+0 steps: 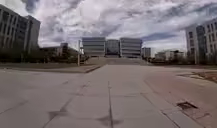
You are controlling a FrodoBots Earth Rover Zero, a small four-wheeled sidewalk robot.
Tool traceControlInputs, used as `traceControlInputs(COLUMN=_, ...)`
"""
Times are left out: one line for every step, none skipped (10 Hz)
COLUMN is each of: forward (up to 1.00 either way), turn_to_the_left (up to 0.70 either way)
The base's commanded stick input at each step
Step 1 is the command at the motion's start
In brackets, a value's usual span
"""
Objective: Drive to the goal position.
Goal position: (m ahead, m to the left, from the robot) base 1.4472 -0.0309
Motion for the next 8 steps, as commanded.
traceControlInputs(forward=1.0, turn_to_the_left=0.0)
traceControlInputs(forward=1.0, turn_to_the_left=0.0)
traceControlInputs(forward=1.0, turn_to_the_left=0.0)
traceControlInputs(forward=1.0, turn_to_the_left=0.0)
traceControlInputs(forward=1.0, turn_to_the_left=0.0)
traceControlInputs(forward=1.0, turn_to_the_left=0.0)
traceControlInputs(forward=1.0, turn_to_the_left=0.0)
traceControlInputs(forward=1.0, turn_to_the_left=0.0)
